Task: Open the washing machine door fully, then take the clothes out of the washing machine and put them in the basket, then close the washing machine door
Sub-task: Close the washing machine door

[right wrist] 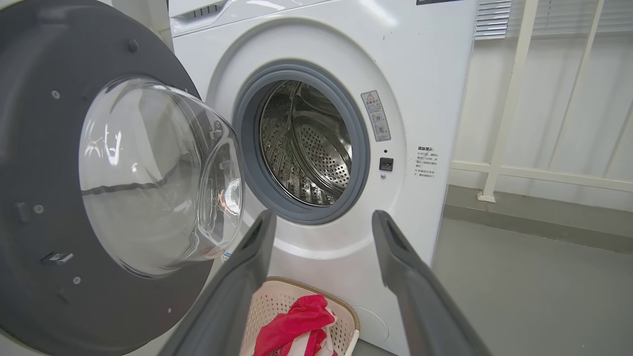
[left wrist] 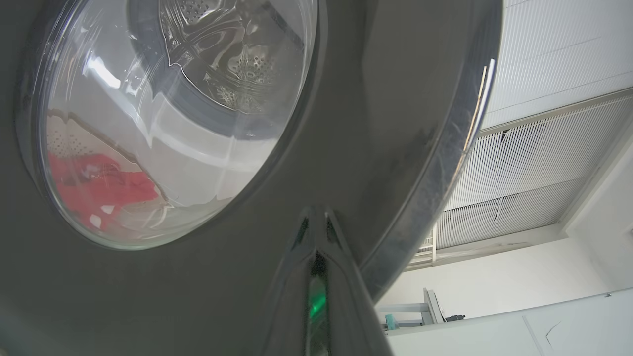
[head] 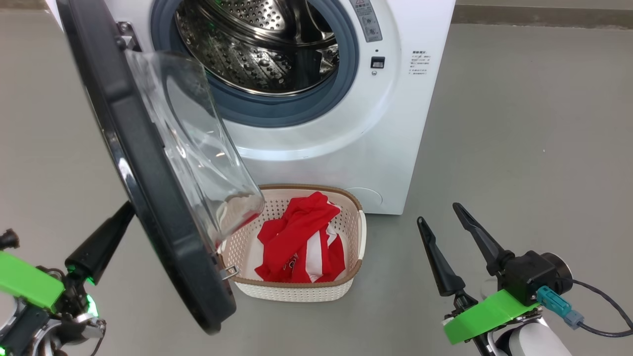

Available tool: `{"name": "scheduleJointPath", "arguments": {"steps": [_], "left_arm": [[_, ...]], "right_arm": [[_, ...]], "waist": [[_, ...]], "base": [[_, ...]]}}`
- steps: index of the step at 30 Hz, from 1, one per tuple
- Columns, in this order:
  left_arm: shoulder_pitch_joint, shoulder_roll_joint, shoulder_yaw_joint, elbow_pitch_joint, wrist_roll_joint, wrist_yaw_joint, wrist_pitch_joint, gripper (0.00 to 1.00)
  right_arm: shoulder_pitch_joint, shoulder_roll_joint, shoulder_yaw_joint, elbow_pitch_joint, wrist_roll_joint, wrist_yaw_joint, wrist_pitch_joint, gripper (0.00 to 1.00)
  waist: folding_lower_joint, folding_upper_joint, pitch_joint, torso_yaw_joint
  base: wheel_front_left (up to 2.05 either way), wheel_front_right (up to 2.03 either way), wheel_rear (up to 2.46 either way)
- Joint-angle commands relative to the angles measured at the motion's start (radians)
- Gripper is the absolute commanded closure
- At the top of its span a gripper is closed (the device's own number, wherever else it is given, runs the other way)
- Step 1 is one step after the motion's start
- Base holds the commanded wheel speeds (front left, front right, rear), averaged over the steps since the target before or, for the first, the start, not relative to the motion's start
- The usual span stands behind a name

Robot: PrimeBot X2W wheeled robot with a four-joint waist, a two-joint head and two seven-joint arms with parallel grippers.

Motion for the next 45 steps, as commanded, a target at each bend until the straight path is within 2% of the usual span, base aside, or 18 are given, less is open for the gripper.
{"name": "scheduleJointPath", "arguments": {"steps": [1, 4, 5, 6, 7, 9, 14, 15, 18, 22, 25, 29, 33, 40, 45], "left_arm": [[-0.002, 0.018, 0.018, -0.035, -0.015, 0.004, -0.004, 1.00], [0.007, 0.018, 0.026, -0.039, -0.021, 0.002, -0.041, 0.98], [0.009, 0.018, 0.036, -0.040, -0.019, -0.004, -0.062, 0.78], [0.011, 0.018, 0.047, -0.041, -0.012, -0.012, -0.085, 0.35], [0.015, 0.019, 0.053, -0.043, 0.001, -0.028, -0.105, 0.00], [0.028, 0.027, 0.069, -0.040, 0.045, -0.055, -0.158, 0.00], [0.066, 0.061, 0.075, -0.022, 0.183, -0.193, -0.294, 0.00], [0.079, 0.077, 0.068, -0.021, 0.238, -0.219, -0.334, 0.00], [0.122, 0.133, 0.017, -0.023, 0.431, -0.258, -0.470, 0.00], [0.188, 0.208, -0.096, -0.024, 0.673, -0.269, -0.702, 0.00], [0.220, 0.245, -0.153, -0.007, 0.777, -0.270, -0.865, 0.00], [0.253, 0.278, -0.210, 0.032, 0.832, -0.270, -1.021, 0.00], [0.277, 0.287, -0.203, 0.084, 0.918, -0.267, -1.063, 0.00], [0.306, 0.224, -0.153, 0.051, 1.055, -0.262, -1.070, 0.00], [0.330, 0.212, -0.156, 0.042, 1.141, -0.264, -1.070, 0.00]], "right_arm": [[-0.012, 0.004, 0.017, -0.028, -0.006, 0.007, -0.006, 0.00], [-0.008, 0.004, 0.014, -0.028, -0.006, 0.007, -0.006, 0.00], [-0.006, 0.004, 0.013, -0.027, -0.005, 0.007, -0.006, 0.00], [-0.005, 0.004, 0.012, -0.027, -0.005, 0.007, -0.006, 0.00], [-0.004, 0.005, 0.011, -0.027, -0.005, 0.007, -0.006, 0.00], [0.000, 0.005, 0.008, -0.027, -0.003, 0.007, -0.006, 0.00], [0.006, 0.006, 0.002, -0.027, -0.002, 0.007, -0.006, 0.00], [0.007, 0.006, 0.001, -0.028, -0.002, 0.007, -0.006, 0.00], [0.006, 0.006, 0.001, -0.028, -0.001, 0.007, -0.006, 0.00], [0.006, 0.006, 0.003, -0.029, 0.000, 0.007, -0.006, 0.00], [0.006, 0.006, 0.004, -0.030, 0.000, 0.007, -0.006, 0.00], [0.006, 0.007, 0.001, -0.042, 0.003, 0.007, -0.006, 0.00], [0.013, 0.007, -0.004, -0.049, 0.007, 0.007, -0.006, 0.00], [0.025, 0.007, -0.006, -0.064, 0.013, 0.007, -0.006, 0.00], [0.027, 0.007, -0.009, -0.066, 0.012, 0.007, -0.006, 0.00]], "waist": [[-0.0001, 0.0000, -0.001, -0.001], [-0.0001, 0.0000, -0.004, 0.000], [-0.0001, 0.0000, -0.006, 0.000], [-0.0001, 0.0000, -0.007, 0.001], [-0.0001, 0.0000, -0.009, 0.001], [-0.0001, 0.0000, -0.013, 0.004], [-0.0001, 0.0000, -0.026, 0.012], [-0.0001, 0.0000, -0.028, 0.014], [-0.0001, 0.0000, -0.030, 0.018], [-0.0001, 0.0000, -0.030, 0.020], [-0.0001, 0.0000, -0.030, 0.019], [-0.0001, 0.0000, -0.030, 0.014], [-0.0001, 0.0000, -0.033, 0.010], [-0.0001, 0.0000, -0.040, 0.008], [-0.0001, 0.0000, -0.040, 0.008]], "base": [[0.00, 0.00, 0.00], [0.00, 0.00, 0.00], [0.00, 0.00, 0.00], [0.00, 0.00, 0.00], [0.00, 0.00, 0.00], [0.00, 0.00, 0.00], [0.00, 0.00, 0.00], [0.00, 0.00, 0.00], [0.00, 0.00, 0.00], [0.00, 0.00, 0.00], [0.00, 0.00, 0.00], [0.00, 0.00, 0.00], [0.00, 0.00, 0.00], [0.00, 0.00, 0.00], [0.00, 0.00, 0.00]]}}
